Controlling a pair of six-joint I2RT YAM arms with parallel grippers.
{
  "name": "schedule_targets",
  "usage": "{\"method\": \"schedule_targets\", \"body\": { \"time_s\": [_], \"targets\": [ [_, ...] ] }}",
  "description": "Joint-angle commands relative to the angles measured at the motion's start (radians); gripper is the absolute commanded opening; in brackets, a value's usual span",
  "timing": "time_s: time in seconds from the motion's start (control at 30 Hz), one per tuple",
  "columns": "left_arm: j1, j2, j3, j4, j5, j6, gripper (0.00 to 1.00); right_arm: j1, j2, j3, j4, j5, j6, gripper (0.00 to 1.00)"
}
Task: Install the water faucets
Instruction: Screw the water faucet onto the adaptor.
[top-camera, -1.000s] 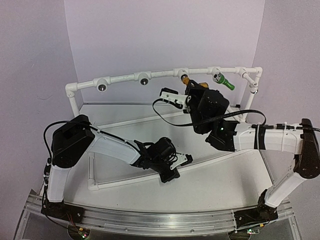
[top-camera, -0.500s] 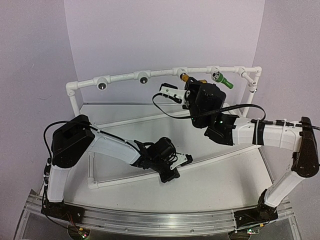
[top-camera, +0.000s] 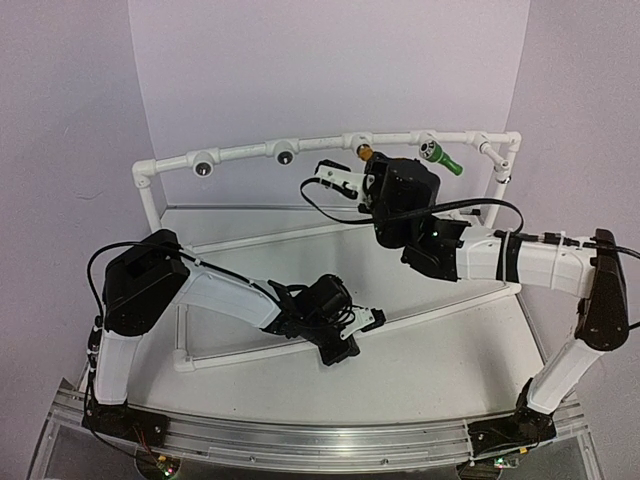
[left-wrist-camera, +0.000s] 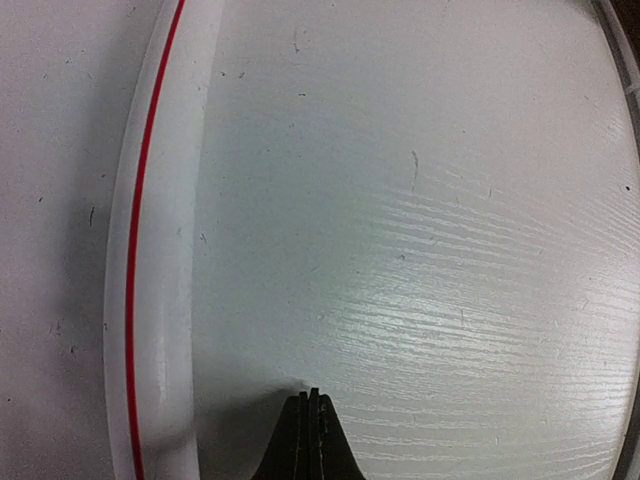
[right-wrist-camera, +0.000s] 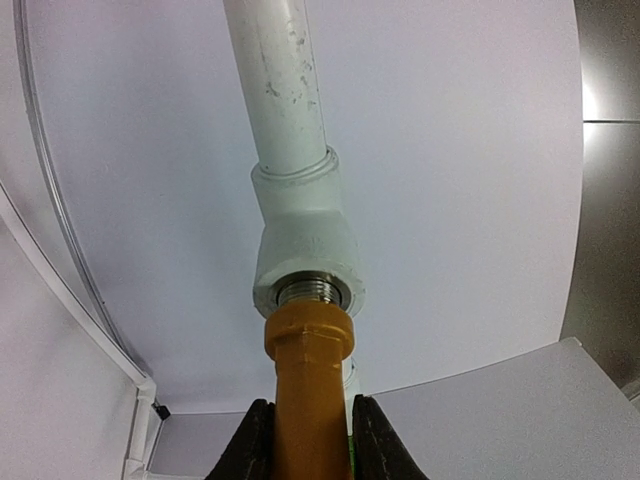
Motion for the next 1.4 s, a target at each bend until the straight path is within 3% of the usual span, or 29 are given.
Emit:
{"method": "schedule_targets", "body": {
  "time_s": [0.0, 0.27, 0.93, 1.37],
  "targets": [
    [0.018, 0.046, -0.011, -0.042, -0.035, 0.004, 0.0, -0.013, 0.006, 0.125, -0.135, -0.002, 0.191, 0.0],
    [0.014, 0.07, 0.008, -0.045, -0.001, 0.0, 0.0, -0.011, -0.012, 0.125, -0.185, 0.007, 0.402, 0.0],
    [-0.023, 0.138, 0.116, -0.124, 0.027, 0.014, 0.0, 0.019, -0.023, 0.161, -0.152, 0.018, 0.54, 0.0],
    [-0.024, 0.144, 0.125, -0.14, 0.029, 0.017, 0.0, 0.022, -0.031, 0.17, -0.206, -0.03, 0.778, 0.0]
  ]
}}
